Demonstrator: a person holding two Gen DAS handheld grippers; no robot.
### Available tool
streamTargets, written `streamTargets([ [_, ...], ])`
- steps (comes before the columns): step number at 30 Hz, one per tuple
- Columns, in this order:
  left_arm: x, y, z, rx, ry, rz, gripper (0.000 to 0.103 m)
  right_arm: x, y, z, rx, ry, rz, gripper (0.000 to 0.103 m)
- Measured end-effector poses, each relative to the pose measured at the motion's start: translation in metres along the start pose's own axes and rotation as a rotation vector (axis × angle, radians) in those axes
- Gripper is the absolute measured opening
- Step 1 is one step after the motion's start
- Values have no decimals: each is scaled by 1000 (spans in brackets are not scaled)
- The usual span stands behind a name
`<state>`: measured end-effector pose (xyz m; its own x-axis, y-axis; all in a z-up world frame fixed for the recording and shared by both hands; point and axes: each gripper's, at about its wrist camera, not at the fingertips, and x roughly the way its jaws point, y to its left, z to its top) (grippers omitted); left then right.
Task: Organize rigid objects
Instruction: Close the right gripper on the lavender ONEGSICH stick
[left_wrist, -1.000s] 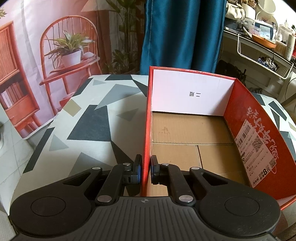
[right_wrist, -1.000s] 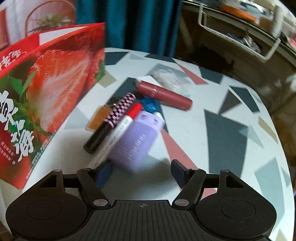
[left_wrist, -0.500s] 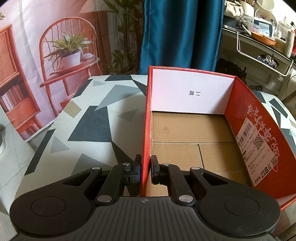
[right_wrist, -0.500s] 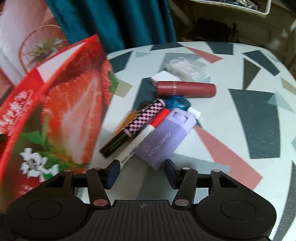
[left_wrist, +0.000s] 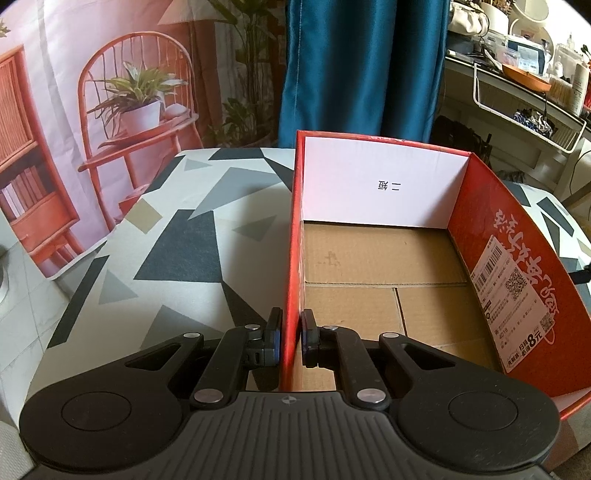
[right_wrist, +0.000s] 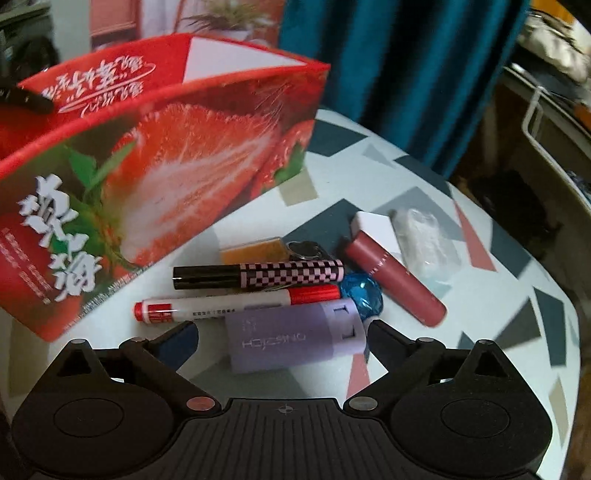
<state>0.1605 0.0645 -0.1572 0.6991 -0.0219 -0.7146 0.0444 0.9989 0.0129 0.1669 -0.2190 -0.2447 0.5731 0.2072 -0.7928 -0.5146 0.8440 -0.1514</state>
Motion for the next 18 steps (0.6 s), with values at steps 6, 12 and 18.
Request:
streamTargets([
  [6,0,0,1,2,3,2,11,23,-10,3,-3,39,46,96],
  [12,0,0,0,-1,2,0,11,22,-18,-6,125,-3,49,89],
  [18,0,0,0,-3,2,3,11,13,-9,-19,335,-63,48,89],
])
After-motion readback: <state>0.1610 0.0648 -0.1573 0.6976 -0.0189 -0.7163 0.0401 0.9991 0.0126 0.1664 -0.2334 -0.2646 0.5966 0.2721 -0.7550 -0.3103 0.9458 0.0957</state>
